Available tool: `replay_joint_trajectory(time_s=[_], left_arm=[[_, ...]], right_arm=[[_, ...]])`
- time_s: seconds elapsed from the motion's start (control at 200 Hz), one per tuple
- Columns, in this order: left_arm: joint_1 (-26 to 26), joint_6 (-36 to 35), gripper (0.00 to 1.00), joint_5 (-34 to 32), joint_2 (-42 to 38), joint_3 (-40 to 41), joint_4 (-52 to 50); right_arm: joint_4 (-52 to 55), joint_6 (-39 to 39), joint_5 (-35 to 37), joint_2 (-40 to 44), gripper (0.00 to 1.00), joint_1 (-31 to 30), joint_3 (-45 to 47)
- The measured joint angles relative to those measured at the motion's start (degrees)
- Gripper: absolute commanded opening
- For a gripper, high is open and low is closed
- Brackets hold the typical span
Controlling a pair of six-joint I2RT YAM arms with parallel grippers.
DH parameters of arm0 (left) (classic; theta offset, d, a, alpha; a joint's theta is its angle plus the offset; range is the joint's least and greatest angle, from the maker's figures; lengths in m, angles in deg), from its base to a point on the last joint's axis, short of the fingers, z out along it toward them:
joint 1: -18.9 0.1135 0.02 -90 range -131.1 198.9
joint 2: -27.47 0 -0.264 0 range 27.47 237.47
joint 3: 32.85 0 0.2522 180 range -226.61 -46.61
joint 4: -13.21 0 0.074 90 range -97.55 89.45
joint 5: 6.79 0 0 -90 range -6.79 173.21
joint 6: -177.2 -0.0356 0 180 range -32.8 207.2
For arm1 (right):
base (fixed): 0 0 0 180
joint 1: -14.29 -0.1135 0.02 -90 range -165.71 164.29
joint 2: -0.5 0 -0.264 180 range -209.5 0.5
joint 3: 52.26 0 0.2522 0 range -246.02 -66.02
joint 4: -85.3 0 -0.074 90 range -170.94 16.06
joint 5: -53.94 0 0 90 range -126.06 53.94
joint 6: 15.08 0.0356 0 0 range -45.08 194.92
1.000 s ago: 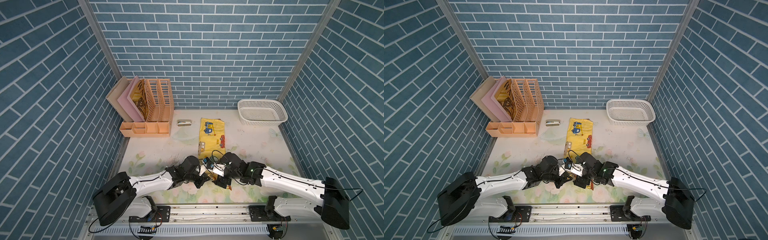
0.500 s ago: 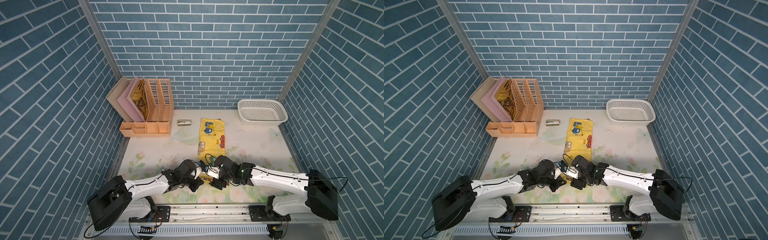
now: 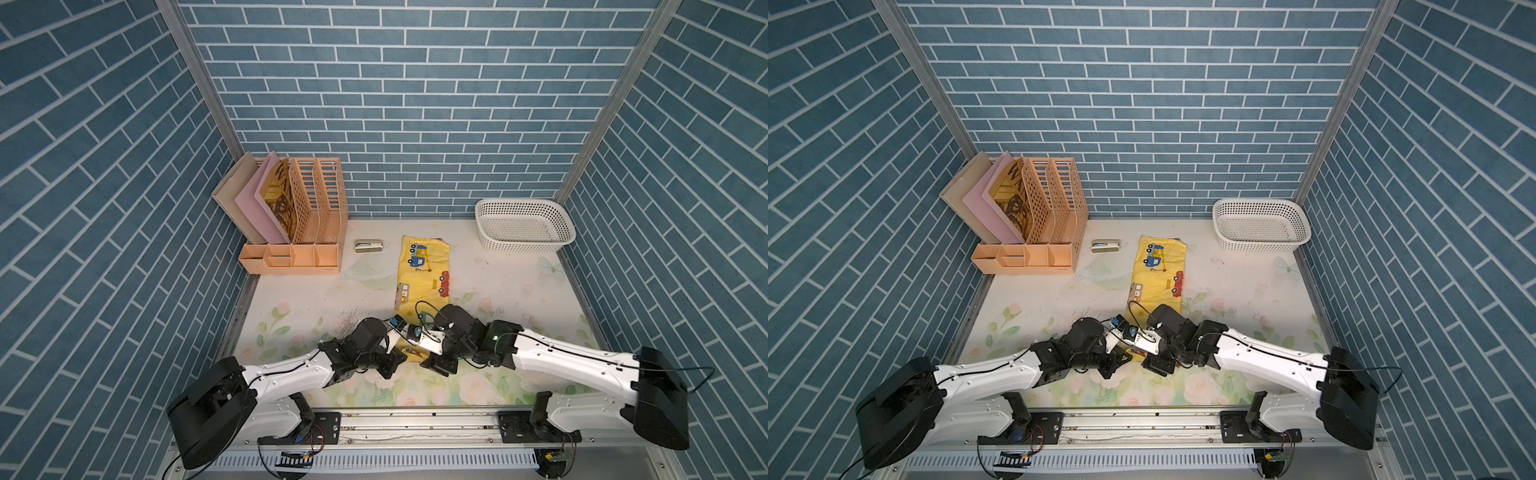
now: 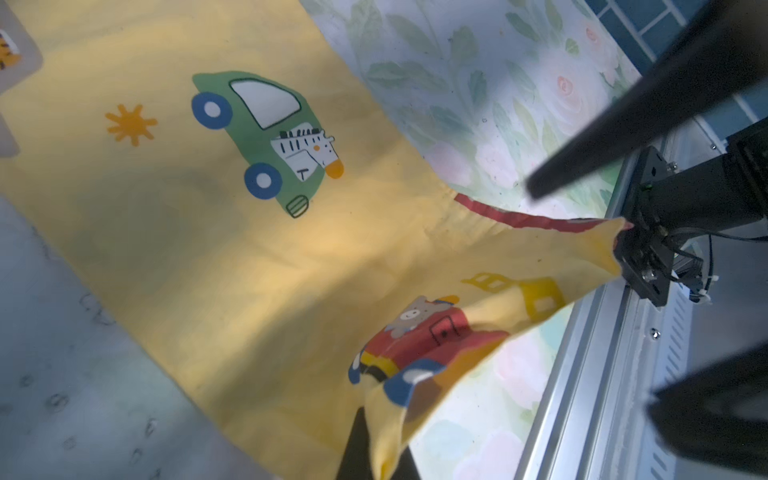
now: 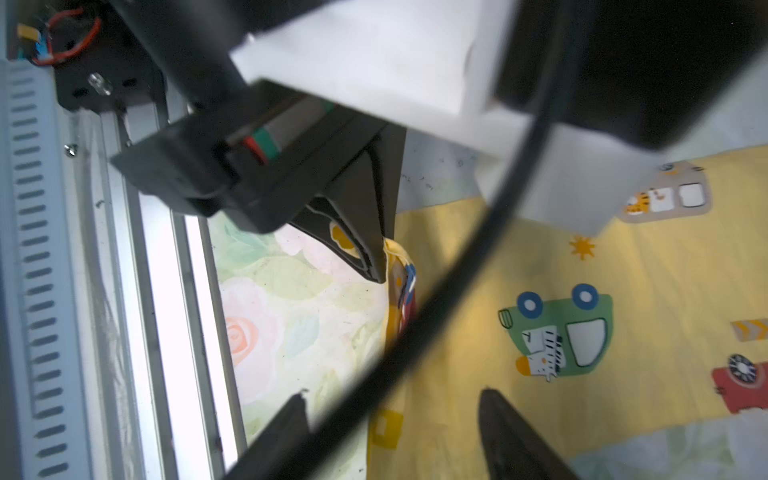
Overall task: Roll up the pillowcase
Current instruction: Roll the pillowcase at the center of the board.
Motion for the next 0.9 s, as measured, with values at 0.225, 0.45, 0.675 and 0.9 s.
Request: replay_joint_trajectory(time_s=[0.225, 0.45, 0.675, 0.9], left_arm=[[0.2, -0.2, 0.0, 1.1, 0.3, -0.2, 1.3], [0.2, -0.1, 0.0, 1.0, 0.4, -0.2, -0.2], [0.6, 0.4, 0.0, -0.1, 0.7, -0.2, -1.1], [0.9, 0.8, 0.0, -1.6, 0.7, -0.1, -3.1]], right_arm=[[3.2, 0.2, -1.1, -6.1, 0.84, 0.4, -3.1], [2.5, -2.1, -2.1, -11.6, 0.58, 2.2, -3.1], [0.7, -4.2, -3.4, -13.5, 0.26, 4.2, -3.0], [-0.5, -4.7, -5.6, -15.8, 0.0, 5.0, -3.0]])
